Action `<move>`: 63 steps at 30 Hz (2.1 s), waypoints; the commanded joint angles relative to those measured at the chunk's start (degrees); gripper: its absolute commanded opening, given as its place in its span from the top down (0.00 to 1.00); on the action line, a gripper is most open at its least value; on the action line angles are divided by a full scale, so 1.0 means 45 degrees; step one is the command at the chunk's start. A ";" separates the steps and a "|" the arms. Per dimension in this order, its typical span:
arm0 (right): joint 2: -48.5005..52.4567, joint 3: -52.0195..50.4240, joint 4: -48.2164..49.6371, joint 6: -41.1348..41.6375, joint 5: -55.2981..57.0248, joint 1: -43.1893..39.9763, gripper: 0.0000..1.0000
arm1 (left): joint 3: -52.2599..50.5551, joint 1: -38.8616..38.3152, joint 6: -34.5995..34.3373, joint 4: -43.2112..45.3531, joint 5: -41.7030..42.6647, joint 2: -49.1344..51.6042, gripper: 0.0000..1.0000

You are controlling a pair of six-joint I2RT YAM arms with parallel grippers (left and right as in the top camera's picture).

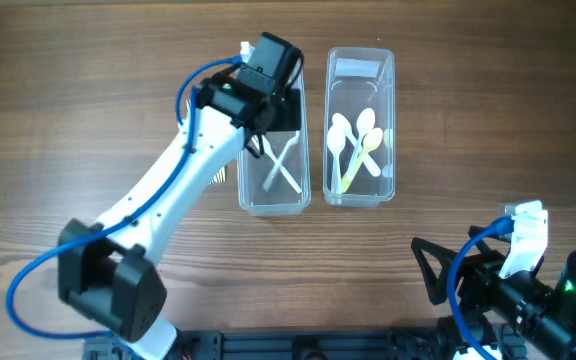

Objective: Pack container
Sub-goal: 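Drop the white fork into the left container, then grasp the light-blue fork with the left gripper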

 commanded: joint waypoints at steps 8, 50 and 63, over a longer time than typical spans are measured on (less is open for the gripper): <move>-0.0053 0.0029 0.0019 0.0160 0.0121 0.0039 0.00 | -0.1763 0.3949 -0.1316 -0.1428 0.0738 -0.1292 0.27; -0.0053 0.0029 0.0024 0.0165 0.0121 0.0039 0.00 | -0.6776 0.4600 -0.3740 0.3735 0.1627 0.1263 0.53; -0.0053 0.0029 0.0019 0.0165 0.0121 0.0039 0.00 | -0.6776 0.4600 -0.3628 0.3322 0.1054 0.1263 0.87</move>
